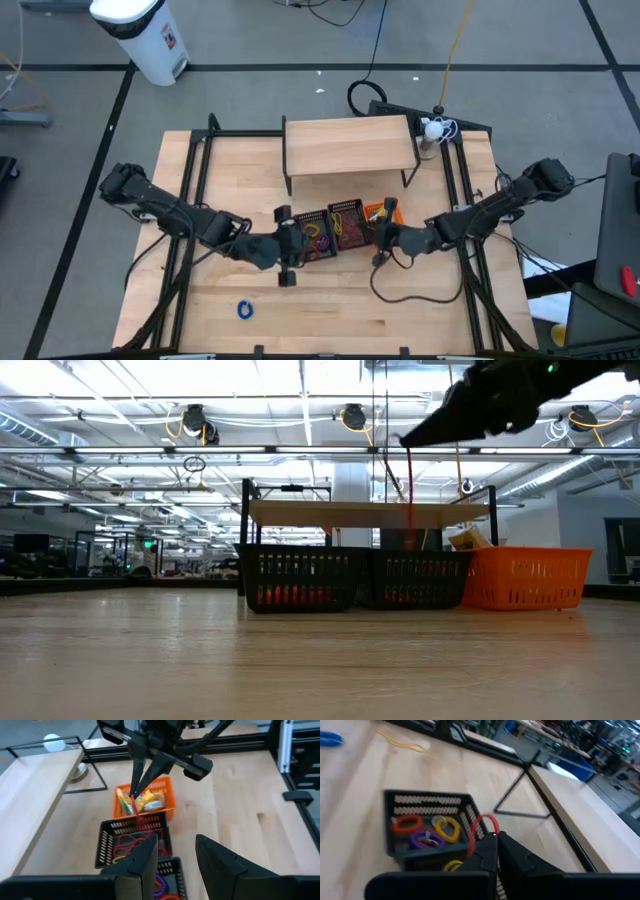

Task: Pick & Place Office Desk Supplies
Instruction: Put the orange rubber band into the right black bin, then put the yellow rubber band into the right black bin

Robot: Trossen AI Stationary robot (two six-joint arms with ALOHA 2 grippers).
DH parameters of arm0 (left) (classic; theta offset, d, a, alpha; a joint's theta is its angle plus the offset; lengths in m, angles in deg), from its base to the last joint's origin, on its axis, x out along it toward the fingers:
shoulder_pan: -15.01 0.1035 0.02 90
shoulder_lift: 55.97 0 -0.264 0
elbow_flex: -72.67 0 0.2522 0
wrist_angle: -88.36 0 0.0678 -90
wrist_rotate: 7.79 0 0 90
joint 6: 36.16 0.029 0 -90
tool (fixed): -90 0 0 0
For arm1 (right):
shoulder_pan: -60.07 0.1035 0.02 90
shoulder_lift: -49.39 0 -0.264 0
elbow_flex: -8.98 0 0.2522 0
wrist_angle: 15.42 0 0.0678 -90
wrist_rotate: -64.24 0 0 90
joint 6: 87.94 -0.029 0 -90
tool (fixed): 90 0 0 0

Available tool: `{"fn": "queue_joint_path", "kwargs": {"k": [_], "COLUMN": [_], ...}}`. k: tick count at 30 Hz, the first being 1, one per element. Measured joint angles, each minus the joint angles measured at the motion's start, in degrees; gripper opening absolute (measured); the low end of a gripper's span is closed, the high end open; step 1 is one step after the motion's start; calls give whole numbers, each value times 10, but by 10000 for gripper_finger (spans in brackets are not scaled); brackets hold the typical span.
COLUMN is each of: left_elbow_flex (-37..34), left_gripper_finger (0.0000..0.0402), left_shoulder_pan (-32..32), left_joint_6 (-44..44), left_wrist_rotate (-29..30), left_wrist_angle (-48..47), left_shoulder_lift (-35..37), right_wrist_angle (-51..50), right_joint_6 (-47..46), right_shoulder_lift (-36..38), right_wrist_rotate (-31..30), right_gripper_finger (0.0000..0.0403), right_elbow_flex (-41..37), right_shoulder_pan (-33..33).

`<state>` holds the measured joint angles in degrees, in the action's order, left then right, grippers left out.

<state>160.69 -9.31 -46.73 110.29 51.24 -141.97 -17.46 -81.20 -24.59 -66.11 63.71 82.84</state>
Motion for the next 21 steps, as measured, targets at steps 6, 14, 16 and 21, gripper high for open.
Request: {"fn": "queue_joint_path", "kwargs": {"k": [6,14,16,21], "left_elbow_flex": [0,0,0,0], "left_gripper_finger": [134,134,134,134], "left_shoulder_pan": [18,31,35,37], "left_joint_6": [-10,-13,-16,-22], "left_wrist_rotate": [0,3,3,-20], "left_wrist_angle": [0,0,0,-22], "left_shoulder_lift": [0,0,0,0], "right_wrist_angle": [4,24,43,80], "right_joint_6": [-31,-29,-29,-71], "right_shoulder_lift": [0,0,0,0], "right_wrist_rotate": [4,16,15,35], "right_gripper_finger": [21,99,125,179], "right_elbow_flex": [-19,-21,-21,-21], "right_shoulder_pan": [-26,-30,-30,-27]}}
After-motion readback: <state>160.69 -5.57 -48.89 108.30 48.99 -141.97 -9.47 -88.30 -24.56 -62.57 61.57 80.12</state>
